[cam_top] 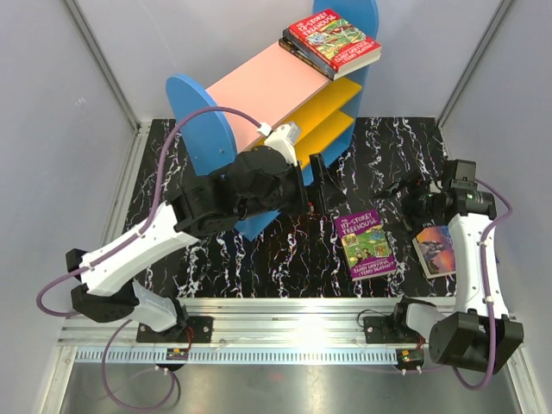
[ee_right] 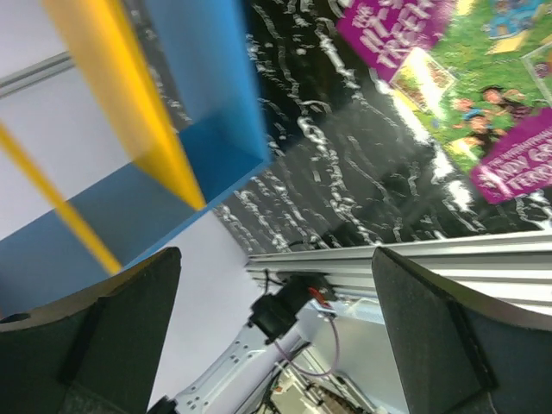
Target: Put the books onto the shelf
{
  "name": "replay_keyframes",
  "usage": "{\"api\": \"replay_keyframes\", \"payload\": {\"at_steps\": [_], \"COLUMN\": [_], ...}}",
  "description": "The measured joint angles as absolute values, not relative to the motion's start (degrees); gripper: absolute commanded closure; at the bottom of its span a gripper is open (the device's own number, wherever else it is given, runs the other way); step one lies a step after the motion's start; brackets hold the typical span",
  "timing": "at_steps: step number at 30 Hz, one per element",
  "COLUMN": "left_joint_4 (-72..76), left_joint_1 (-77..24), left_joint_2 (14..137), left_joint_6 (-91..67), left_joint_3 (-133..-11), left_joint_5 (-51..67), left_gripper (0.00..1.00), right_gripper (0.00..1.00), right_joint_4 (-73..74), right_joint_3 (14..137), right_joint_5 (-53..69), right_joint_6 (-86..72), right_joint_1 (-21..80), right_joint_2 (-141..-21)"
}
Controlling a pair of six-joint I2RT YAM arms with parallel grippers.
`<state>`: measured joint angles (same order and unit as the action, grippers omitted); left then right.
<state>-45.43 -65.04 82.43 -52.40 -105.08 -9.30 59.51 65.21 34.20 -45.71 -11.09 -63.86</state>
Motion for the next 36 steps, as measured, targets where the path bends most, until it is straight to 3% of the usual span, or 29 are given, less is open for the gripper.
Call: {"api": "replay_keyframes", "payload": {"at_steps": [6, 16, 26, 36], "left_joint_4": [-50.3, -49.0, -35.0, -26.8], "left_joint_1": [-68.6, -70.8, -70.1, -66.6], "left_joint_2": [89.3, 104.3, 108.3, 115.3], "left_joint_6": [-48.8, -46.5, -47.0, -48.0], "left_joint_3": [-106.2, -90.9, -87.8, -84.2], "left_joint_5": [-11.2, -7.5, 0.0, 5.7], "left_gripper": [0.05, 0.04, 0.04, 0.05], "right_gripper": [0.0, 0.0, 0.0, 0.02], "right_joint_4": [60.6, 59.0, 51.7, 45.2], "right_joint_3": [61.3, 54.7, 54.8, 53.4], "right_joint_5": [30.3, 22.6, 15.6, 14.5], "right_joint_6": [-42.2, -38.0, -33.4, -31.2], "right_joint_1": [-11.1, -11.1, -11.4, -11.4], "right_joint_2": [-63.5, -66.2, -82.5, -88.1]}}
